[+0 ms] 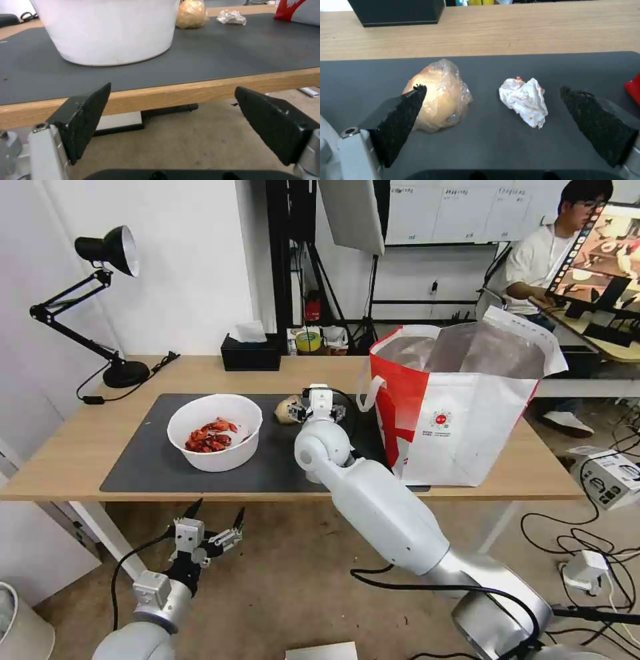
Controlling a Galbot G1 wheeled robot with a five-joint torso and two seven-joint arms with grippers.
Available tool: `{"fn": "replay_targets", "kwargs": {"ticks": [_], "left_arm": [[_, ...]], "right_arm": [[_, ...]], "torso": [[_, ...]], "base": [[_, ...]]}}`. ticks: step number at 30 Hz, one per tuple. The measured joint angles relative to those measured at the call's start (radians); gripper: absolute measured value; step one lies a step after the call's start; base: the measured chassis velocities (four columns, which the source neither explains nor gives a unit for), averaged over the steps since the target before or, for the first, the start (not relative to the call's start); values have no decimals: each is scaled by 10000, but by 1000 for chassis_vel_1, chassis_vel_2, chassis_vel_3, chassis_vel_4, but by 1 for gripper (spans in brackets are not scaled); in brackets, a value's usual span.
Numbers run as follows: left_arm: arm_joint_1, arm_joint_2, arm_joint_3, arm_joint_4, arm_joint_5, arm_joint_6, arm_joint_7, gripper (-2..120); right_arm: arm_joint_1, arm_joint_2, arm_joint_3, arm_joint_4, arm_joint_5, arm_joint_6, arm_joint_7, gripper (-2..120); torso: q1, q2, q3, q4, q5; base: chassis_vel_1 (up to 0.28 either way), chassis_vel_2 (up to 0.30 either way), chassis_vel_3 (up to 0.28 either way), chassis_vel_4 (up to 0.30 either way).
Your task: Pick up the trash from the table and place it into the takeout bag.
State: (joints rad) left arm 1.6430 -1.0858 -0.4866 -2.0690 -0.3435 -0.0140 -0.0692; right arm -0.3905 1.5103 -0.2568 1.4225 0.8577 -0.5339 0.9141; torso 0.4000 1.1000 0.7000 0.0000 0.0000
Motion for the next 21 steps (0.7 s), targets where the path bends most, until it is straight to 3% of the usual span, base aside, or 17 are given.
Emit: {"fn": "replay_targets", "kwargs": {"ticks": [21], "left_arm": [[63,20,-48,-62,12,-21,10,100]], "right_arm": [[274,355,302,-798,-10,-55,200,100]], "torso": [[0,0,0,0,0]], "base": [[0,0,0,0]]}}
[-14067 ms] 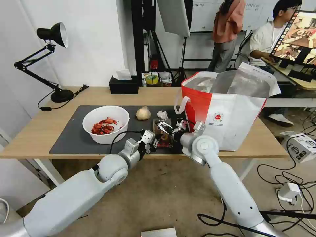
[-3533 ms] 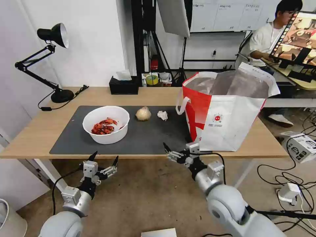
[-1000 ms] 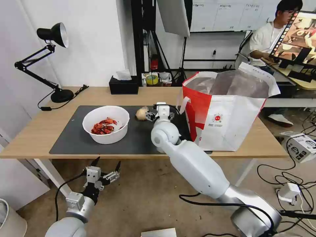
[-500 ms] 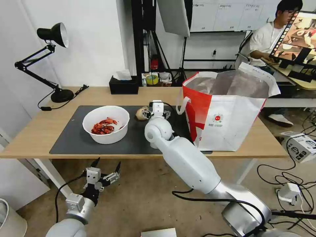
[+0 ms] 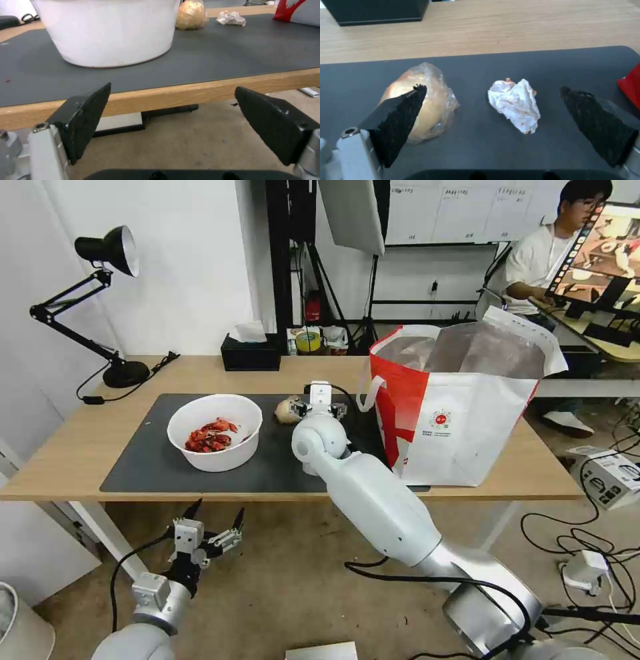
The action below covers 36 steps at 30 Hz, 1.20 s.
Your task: Pick up the trash from the table and place it into the takeout bag.
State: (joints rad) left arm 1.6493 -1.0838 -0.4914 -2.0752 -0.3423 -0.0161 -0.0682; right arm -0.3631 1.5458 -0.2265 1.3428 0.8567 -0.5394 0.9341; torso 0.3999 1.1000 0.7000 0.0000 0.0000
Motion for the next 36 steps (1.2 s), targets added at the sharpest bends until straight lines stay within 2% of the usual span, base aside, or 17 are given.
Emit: {"fn": "replay_targets", "kwargs": {"ticks": [16,36], "left_arm": [[29,-34,82,-29,145,-33,112,100],[50,15,120,-131,175,-34,125,100]], "right_arm": [[307,88,244,-962,57,-71,-92,100],[687,190,505,-2067,53,-297,-883,100]], "torso": [[0,0,0,0,0],[0,0,0,0,0]], "base": [[0,0,0,0],[0,0,0,0]]}}
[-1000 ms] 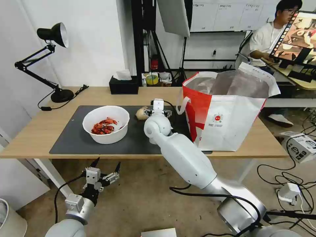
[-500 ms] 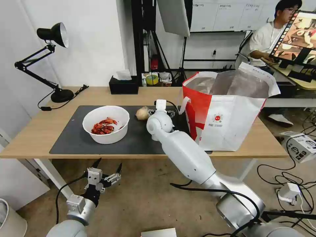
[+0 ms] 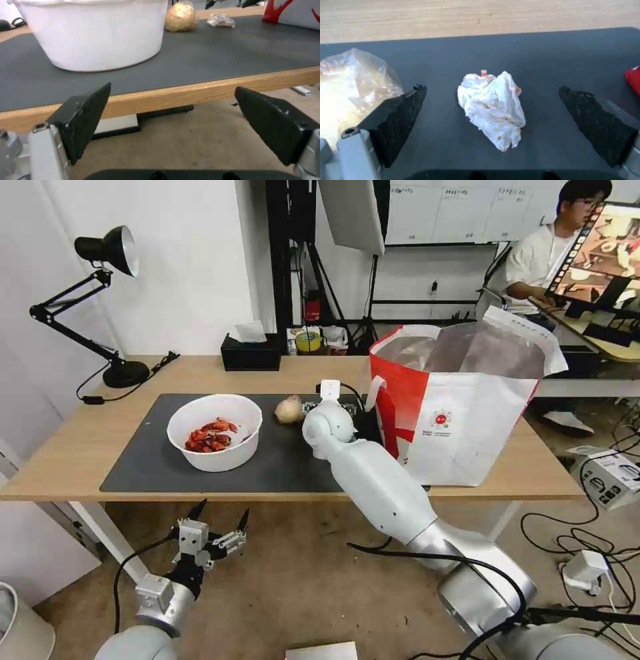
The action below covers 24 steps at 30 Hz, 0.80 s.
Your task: Pick up the trash from the table and place it into the takeout bag.
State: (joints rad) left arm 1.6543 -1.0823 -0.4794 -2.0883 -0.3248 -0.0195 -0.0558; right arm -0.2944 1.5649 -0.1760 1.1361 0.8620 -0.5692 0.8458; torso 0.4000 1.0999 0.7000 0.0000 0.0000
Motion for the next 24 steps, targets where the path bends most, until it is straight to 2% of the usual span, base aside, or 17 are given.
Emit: {"fn": "replay_targets", "kwargs": {"ticks": [9,24], "left_arm": [[-137,175,45,55,-189,-24,32,100],[-179,68,151,56,-131,-34,35,100]], "right_arm": [[185,64,13,-377,-72,-37,-323,100],[205,52,53,-621,-256,-284,-376,100]], "torso": [[0,0,-1,-1,0],[0,0,-1,0,0]], "base": [[0,0,0,0],[0,0,0,0]]}}
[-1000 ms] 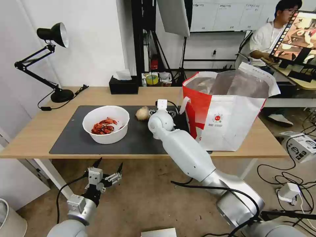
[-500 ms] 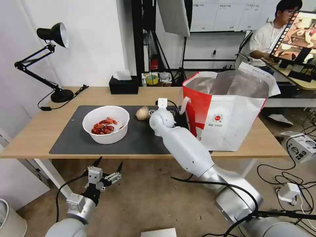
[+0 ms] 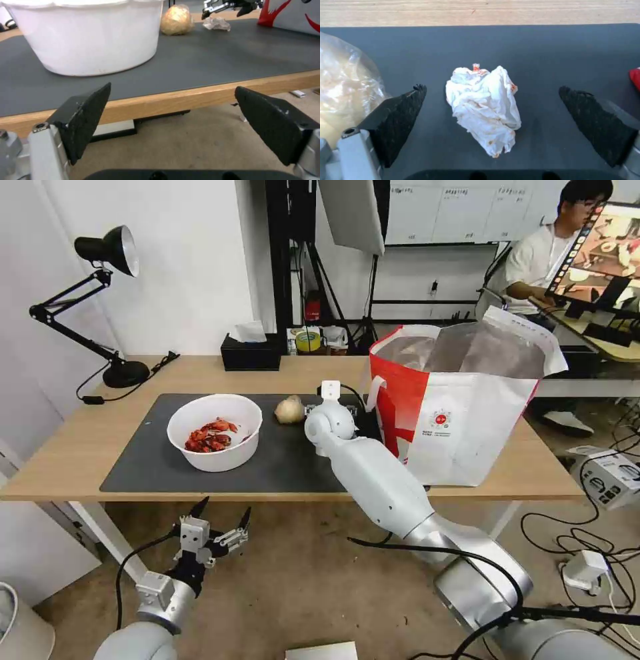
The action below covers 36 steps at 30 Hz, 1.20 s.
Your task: Pick up the trash from the table and place it into the takeout bag.
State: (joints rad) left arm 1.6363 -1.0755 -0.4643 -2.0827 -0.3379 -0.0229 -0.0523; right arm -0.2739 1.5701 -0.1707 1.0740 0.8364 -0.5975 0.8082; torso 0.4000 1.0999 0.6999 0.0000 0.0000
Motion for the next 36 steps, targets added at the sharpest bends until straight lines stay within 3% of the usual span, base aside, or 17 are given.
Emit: {"fn": "replay_targets", "kwargs": {"ticks": [36], "left_arm": [[-110,-169,261,192,122,-2,-7,100]], "right_arm": [[205,-126,35,-761,-628,-304,-1488,100]], "torso": [[0,1,0,0,0]], "base": [[0,0,0,0]]}}
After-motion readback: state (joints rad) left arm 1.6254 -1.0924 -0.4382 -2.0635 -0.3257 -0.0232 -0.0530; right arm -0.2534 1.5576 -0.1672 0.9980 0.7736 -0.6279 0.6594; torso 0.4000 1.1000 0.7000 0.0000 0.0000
